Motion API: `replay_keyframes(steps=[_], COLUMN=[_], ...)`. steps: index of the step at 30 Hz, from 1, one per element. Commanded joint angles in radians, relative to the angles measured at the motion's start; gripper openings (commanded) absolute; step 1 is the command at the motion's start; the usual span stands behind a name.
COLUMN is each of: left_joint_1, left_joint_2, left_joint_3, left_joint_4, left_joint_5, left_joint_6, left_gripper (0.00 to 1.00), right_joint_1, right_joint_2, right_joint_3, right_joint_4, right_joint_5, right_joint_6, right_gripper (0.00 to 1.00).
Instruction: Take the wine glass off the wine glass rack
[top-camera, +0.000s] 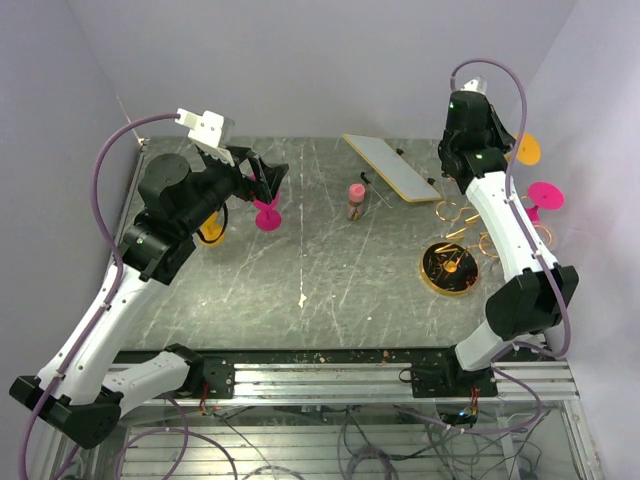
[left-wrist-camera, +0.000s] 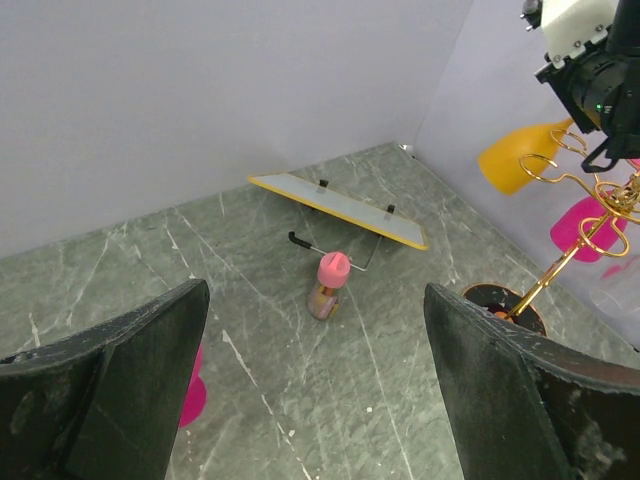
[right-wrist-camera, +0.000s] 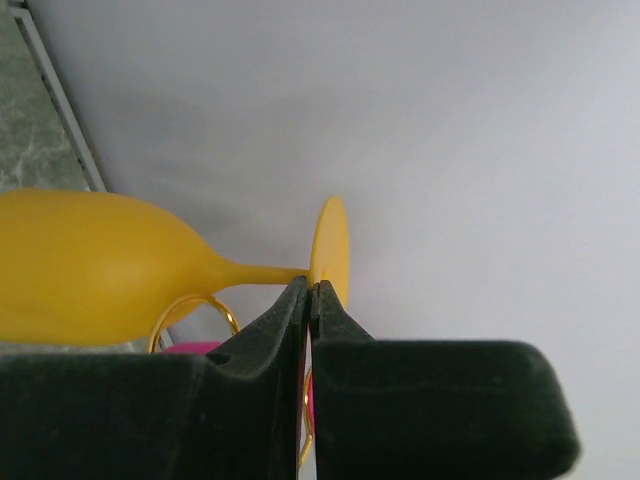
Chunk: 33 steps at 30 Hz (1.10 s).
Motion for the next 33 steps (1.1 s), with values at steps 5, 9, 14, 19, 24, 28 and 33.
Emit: replay_keyframes(steps=[5, 9, 14, 19, 24, 28, 33], left_joint_1=[-0.011, -0.011, -0.011, -0.010, -0.010, -0.003, 0.029], left_joint_2=[-0.022, -0.021, -0.019, -0.025, -0.026, -0.053, -0.156], left_joint_3=[-0.005, -0.005, -0.005, -0.009, -0.012, -0.017, -0.094], left_joint_4=[0.041, 0.039, 0.038, 0.037, 0.036, 0.038, 0.089], left_joint_5=[-0.027, -0.029, -0.039, -0.060, -0.092, -0.120, -0.266], left_joint_6=[0.010, 0.012, 0.016, 0.019, 0.013, 0.009, -0.011], left_gripper=[0.99, 0.99, 0.99, 0.99, 0.99, 0.99, 0.98], right_joint_1=[-0.010, 0.015, 0.122, 0.339, 0.513, 0.536, 0.536], right_joint_2=[0.075, 0.102, 0.114, 0.097, 0.014, -0.112, -0.358], right_joint_3=[0.068, 0.073, 0.068, 0.099, 0.148, 0.065, -0.224], right_joint_4=[0.326, 0.462, 0.662, 0.793, 0.588, 0.391, 0.506], right_joint_5=[0.014, -0.004, -0.034, -0.047, -0.130, -0.327, -0.538], right_joint_6=[-0.197, -0.280, -0.388, -0.353, 0.077, 0.555, 0.875], right_gripper=[0.00, 0.00, 0.00, 0.00, 0.00, 0.00, 0.00])
